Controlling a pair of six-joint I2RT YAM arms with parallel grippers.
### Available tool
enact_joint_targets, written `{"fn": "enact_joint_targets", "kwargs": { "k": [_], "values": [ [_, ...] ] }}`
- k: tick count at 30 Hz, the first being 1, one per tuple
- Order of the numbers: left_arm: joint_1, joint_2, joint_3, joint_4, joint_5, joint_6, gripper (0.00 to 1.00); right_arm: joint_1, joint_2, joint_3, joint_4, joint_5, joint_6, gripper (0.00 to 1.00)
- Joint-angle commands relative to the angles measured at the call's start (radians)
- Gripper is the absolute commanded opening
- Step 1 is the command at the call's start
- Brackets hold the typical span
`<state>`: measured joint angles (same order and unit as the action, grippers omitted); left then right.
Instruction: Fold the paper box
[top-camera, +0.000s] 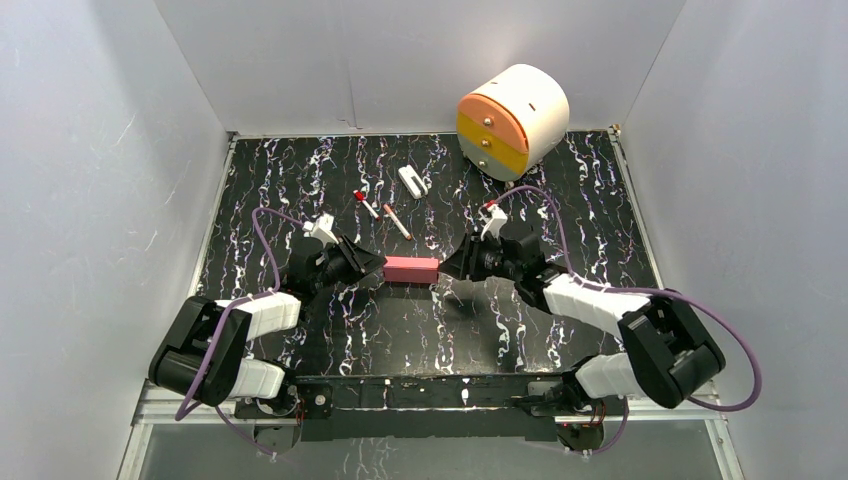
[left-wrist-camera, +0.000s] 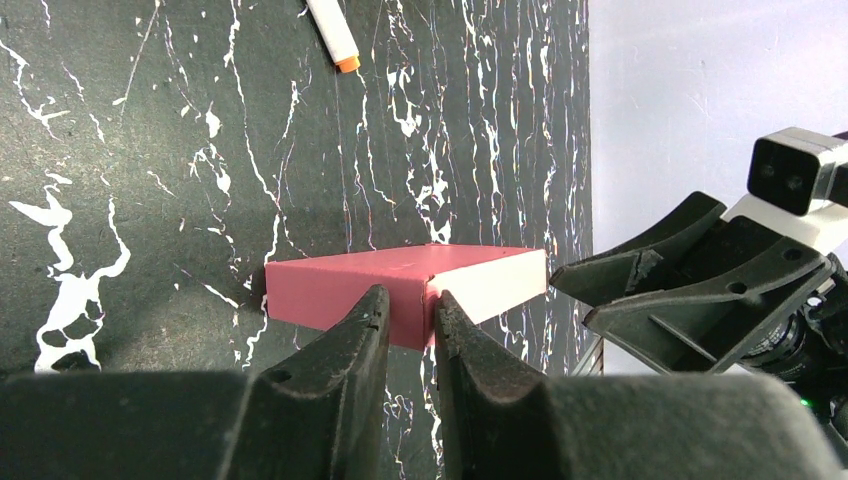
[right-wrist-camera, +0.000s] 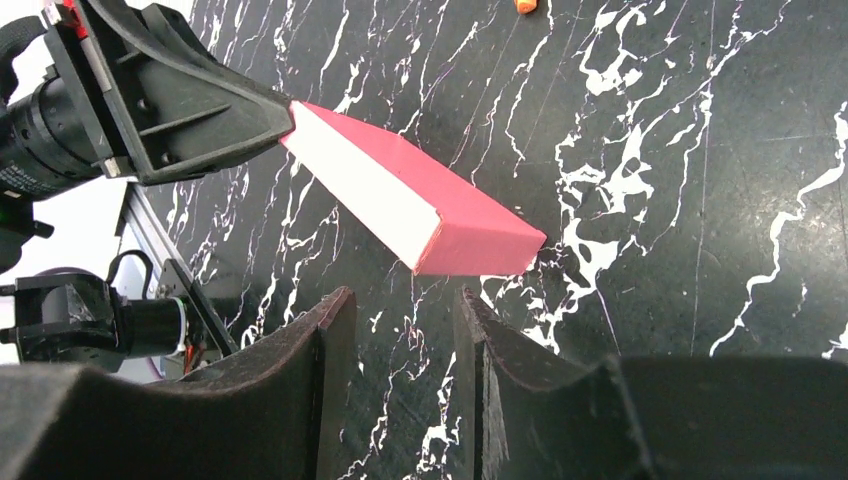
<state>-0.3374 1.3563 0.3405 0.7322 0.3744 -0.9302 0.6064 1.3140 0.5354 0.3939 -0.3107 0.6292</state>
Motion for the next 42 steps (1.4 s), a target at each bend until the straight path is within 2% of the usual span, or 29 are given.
{"fn": "enact_joint_targets", "kwargs": {
  "k": [1, 7, 13, 21, 24, 28, 33, 37, 42],
  "values": [
    [-0.002, 0.020, -0.009, -0.124, -0.017, 0.044, 0.19, -0.007, 0.059, 0.062, 0.079, -0.019, 0.019, 0.49],
    [-0.002, 0.024, -0.008, -0.120, -0.013, 0.045, 0.19, -0.009, 0.134, 0.085, 0.136, -0.022, 0.039, 0.46],
    [-0.002, 0.035, -0.005, -0.116, -0.010, 0.043, 0.19, -0.022, 0.190, 0.070, 0.155, -0.023, 0.045, 0.38],
    [-0.002, 0.063, -0.015, -0.092, -0.010, 0.036, 0.17, -0.043, 0.298, -0.071, 0.210, -0.066, 0.060, 0.21],
    [-0.002, 0.068, -0.013, -0.095, -0.011, 0.038, 0.17, -0.044, 0.297, -0.097, 0.250, -0.100, 0.065, 0.20],
    [-0.002, 0.033, 0.003, -0.131, -0.024, 0.036, 0.19, -0.045, 0.208, -0.048, 0.141, -0.098, 0.001, 0.31],
    [-0.002, -0.013, 0.037, -0.199, -0.051, 0.055, 0.22, -0.045, 0.025, 0.063, -0.076, -0.041, -0.157, 0.58],
    [-0.002, -0.026, 0.054, -0.228, -0.063, 0.071, 0.22, -0.044, -0.019, 0.168, -0.205, -0.089, -0.359, 0.77],
    [-0.002, -0.036, 0.058, -0.235, -0.067, 0.077, 0.22, -0.017, 0.053, 0.292, -0.297, -0.137, -0.590, 0.84]
  ]
}}
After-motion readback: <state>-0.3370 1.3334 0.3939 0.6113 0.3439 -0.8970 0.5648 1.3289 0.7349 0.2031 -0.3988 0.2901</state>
